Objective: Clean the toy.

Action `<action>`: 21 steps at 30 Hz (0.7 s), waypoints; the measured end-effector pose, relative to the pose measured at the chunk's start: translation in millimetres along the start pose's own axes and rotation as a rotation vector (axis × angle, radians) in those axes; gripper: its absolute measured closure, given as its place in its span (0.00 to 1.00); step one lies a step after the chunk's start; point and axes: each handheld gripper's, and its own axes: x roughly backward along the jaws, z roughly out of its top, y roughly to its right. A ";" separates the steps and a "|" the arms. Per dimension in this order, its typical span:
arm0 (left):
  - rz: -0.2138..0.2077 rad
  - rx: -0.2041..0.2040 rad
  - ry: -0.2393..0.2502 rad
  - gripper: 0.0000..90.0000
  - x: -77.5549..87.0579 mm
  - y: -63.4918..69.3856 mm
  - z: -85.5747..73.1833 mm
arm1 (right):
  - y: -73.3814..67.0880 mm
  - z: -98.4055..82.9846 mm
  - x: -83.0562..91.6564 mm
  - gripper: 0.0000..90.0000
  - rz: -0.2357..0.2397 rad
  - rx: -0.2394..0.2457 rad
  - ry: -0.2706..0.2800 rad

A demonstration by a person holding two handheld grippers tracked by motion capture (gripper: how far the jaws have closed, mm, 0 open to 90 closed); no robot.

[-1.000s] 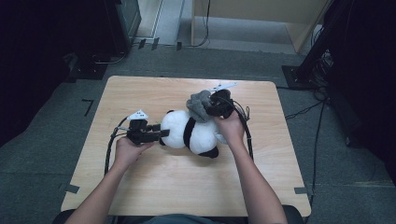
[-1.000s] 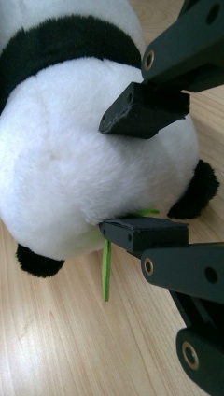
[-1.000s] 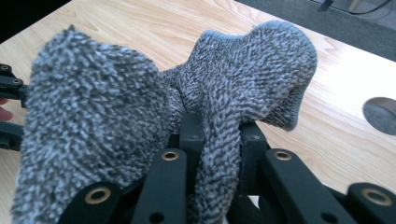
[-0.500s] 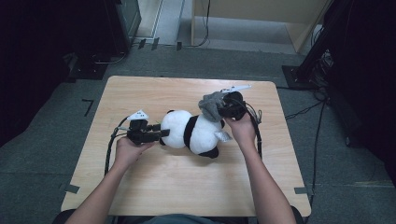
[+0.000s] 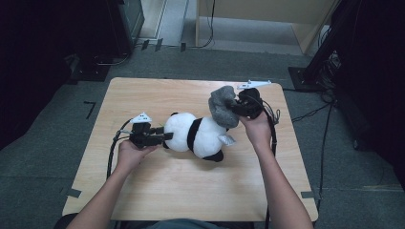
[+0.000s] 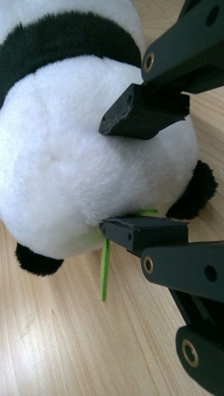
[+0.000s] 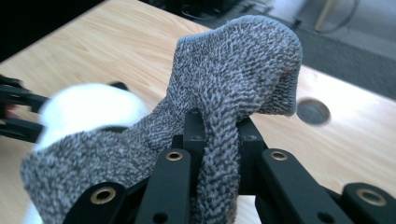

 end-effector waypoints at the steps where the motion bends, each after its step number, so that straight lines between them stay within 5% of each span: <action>1: 0.002 -0.003 0.000 0.57 0.0 0.2 -0.1 | -4.4 3.1 0.0 0.89 0.009 0.008 0.004; 8: 0.000 -0.004 0.001 0.58 0.0 0.1 0.0 | -37.4 22.4 -9.5 0.89 0.078 0.043 0.032; 13: 0.002 -0.009 0.002 0.58 -0.1 -0.1 -0.2 | -64.1 28.6 -26.3 0.89 0.155 0.048 0.033; 21: 0.005 -0.017 0.003 0.58 -0.3 -0.3 0.1 | -100.3 35.4 -53.8 0.89 0.212 0.089 0.020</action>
